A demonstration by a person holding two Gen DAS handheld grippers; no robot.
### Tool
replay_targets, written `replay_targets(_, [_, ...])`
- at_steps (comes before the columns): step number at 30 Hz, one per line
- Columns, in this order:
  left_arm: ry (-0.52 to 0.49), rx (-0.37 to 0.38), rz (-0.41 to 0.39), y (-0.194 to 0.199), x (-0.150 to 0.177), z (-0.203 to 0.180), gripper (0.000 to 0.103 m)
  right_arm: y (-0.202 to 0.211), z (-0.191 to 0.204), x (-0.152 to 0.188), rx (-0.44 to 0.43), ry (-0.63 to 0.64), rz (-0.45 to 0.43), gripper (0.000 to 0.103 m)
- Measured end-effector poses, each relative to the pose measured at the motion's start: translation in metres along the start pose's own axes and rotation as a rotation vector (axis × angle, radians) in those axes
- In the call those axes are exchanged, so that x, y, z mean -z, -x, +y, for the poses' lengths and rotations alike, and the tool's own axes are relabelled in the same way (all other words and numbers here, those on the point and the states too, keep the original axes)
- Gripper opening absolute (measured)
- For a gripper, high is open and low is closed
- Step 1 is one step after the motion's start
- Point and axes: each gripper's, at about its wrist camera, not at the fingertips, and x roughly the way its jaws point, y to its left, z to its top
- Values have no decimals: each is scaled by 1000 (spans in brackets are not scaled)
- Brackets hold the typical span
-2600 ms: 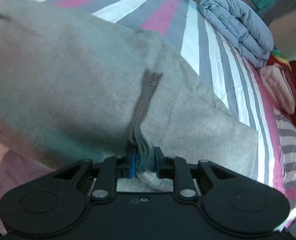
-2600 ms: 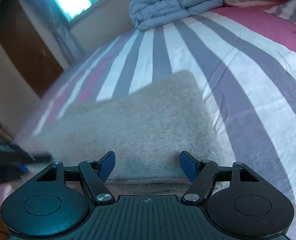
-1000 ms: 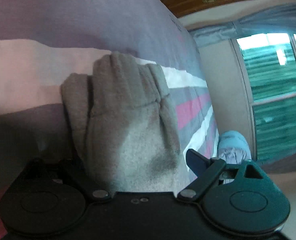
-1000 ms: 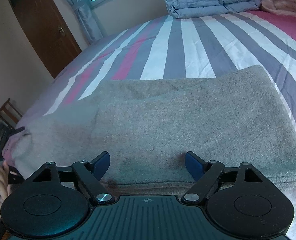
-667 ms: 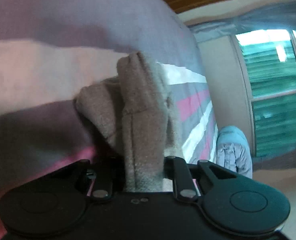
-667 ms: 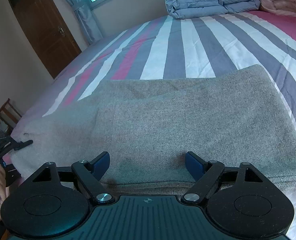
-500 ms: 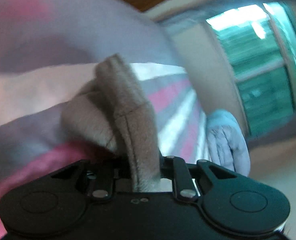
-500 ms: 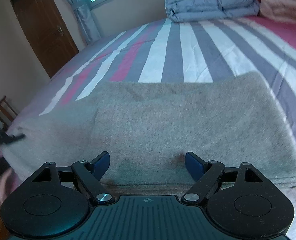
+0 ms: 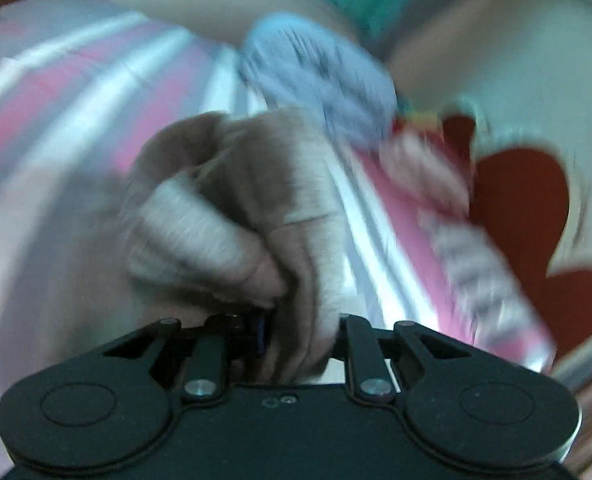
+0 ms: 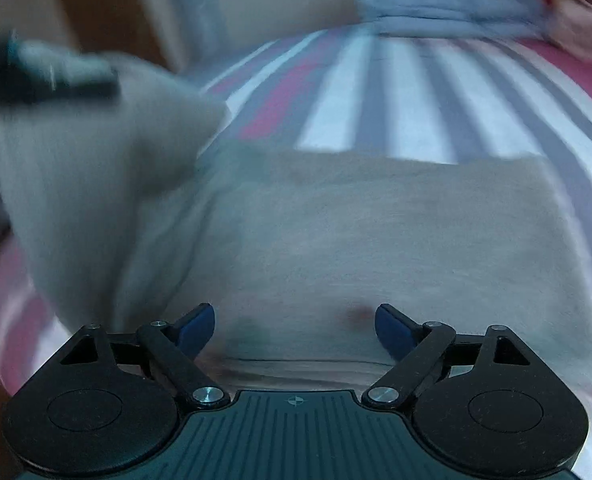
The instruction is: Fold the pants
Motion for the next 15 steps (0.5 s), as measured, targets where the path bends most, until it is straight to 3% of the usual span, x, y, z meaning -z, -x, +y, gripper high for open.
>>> replay_targets(3, [-128, -140, 129, -45, 27, -25, 16, 28, -52, 0, 22, -108, -24, 87])
replay_targets(6, [-256, -236, 139, -50, 41, -47, 24, 48, -93, -1, -32, -216, -33, 87])
replay_targets(8, [-273, -231, 151, -42, 39, -54, 39, 58, -108, -3, -97, -276, -40, 87])
replay_targets(10, [-244, -196, 123, -25, 34, -60, 79, 60, -120, -6, -168, -338, -39, 87])
replay_targets(12, [-273, -218, 53, -10, 33, -67, 87, 61, -129, -8, -251, -425, -34, 87])
replay_targets(15, [-258, -245, 53, 2, 33, -58, 87, 58, -137, -11, -357, -555, -40, 89])
